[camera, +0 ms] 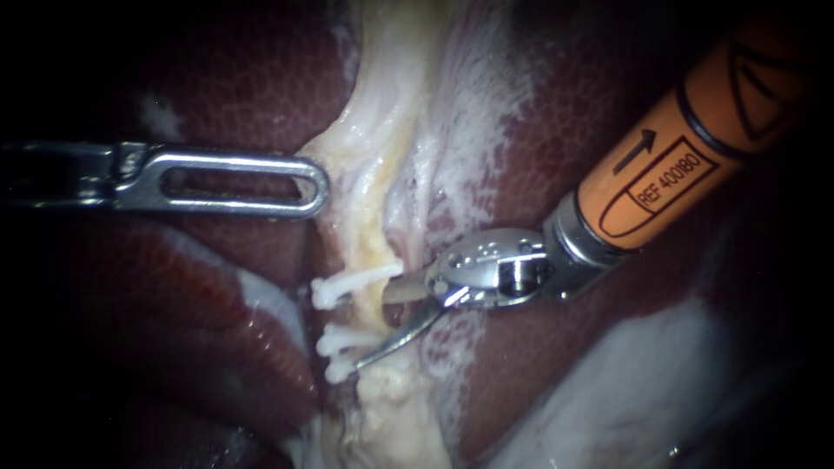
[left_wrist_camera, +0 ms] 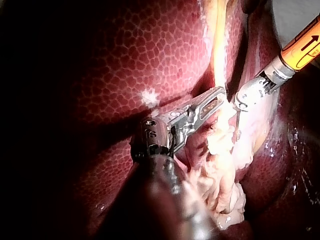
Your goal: Go to the cutting position left tube
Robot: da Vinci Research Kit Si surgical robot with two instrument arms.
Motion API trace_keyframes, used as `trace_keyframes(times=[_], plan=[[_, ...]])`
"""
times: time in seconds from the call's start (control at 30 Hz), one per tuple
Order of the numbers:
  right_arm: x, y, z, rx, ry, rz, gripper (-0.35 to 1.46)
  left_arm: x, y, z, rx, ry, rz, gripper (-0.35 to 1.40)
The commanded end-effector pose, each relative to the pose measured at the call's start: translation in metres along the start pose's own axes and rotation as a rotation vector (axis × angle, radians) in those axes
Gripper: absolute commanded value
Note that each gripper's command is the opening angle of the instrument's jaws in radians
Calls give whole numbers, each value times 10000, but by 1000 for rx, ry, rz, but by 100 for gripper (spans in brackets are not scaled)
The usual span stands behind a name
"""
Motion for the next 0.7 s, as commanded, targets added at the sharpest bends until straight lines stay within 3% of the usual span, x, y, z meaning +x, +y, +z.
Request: trace_keyframes(times=[0.03,0.4,0.7], plan=[[-1,2,-1,-2,1,6,103,0,0,0,-1,0,1,-35],[-2,7,-2,-2,12,41,86,1,0,2,-2,-1,1,-35],[-1,12,1,-4,19,53,83,2,0,3,-3,-2,2,-35]])
